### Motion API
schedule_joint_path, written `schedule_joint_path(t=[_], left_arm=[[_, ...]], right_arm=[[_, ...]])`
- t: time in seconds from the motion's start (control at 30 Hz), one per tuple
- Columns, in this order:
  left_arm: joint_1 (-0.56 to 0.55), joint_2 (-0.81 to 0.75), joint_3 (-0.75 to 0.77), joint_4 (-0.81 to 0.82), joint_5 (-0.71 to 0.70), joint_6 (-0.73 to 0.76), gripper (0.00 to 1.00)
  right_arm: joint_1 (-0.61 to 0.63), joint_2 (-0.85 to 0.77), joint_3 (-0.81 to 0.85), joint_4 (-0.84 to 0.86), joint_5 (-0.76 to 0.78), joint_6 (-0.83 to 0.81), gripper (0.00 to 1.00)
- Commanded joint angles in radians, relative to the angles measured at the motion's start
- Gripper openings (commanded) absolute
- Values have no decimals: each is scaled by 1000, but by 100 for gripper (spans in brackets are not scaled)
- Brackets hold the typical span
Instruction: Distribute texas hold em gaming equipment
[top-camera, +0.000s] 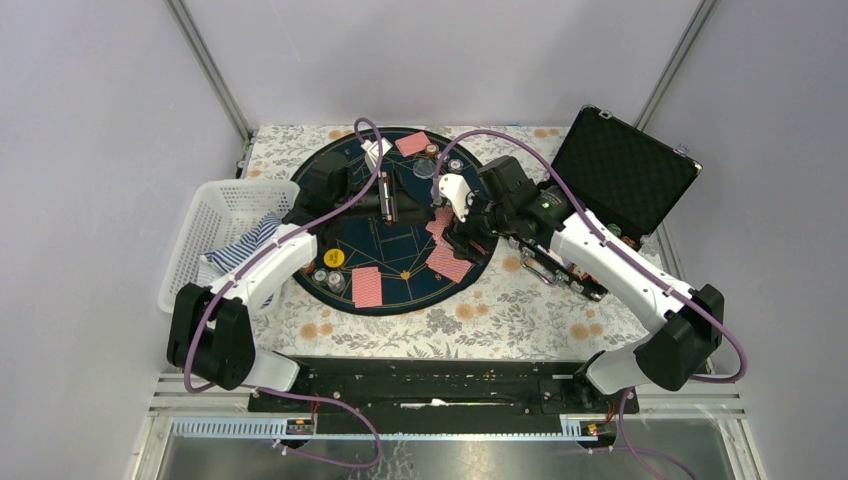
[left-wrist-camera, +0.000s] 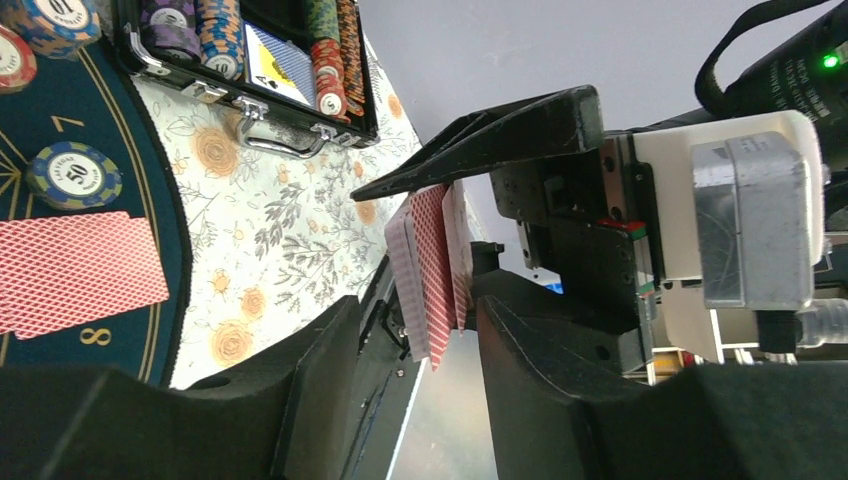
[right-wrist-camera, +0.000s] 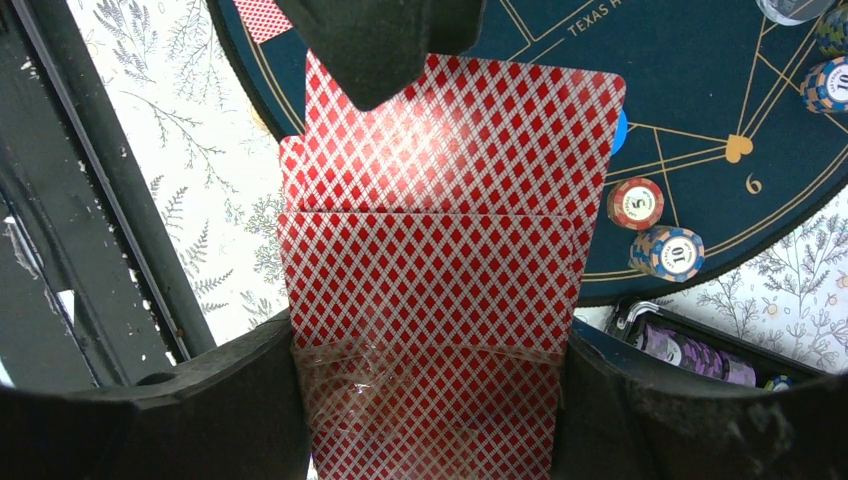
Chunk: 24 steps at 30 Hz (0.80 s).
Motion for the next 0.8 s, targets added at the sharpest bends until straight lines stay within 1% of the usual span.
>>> schedule_joint_path(t=[0.0,0.1,0.17,0.33,0.43,0.53,0.63,0.77], left_arm=[[-15,-27,-3,94,25,-34,53],[-34,-16,-1,94,18,-33,53],[-41,-8,-1,86,11,-31,49],[-41,-3,13,8,-15,13,39],[-35,-18,7,2,-19,16,33],[-15,-25,7,-17,-27,19,25],[13,-32,7,-38,-42,13,14],[40,-47,1,-44,-56,7,8]], right_arm=[[9,-13,24,47,22,5,0],[9,-6,31,49,23,10,0],[9,-6,33,50,22,14,0],[9,-11,36,50,26,13,0],[8,-16,31,51,35,13,0],[9,-21,26,54,35,15,0],[8,-26,24,55,38,17,0],[9,-29,20,56,41,17,0]])
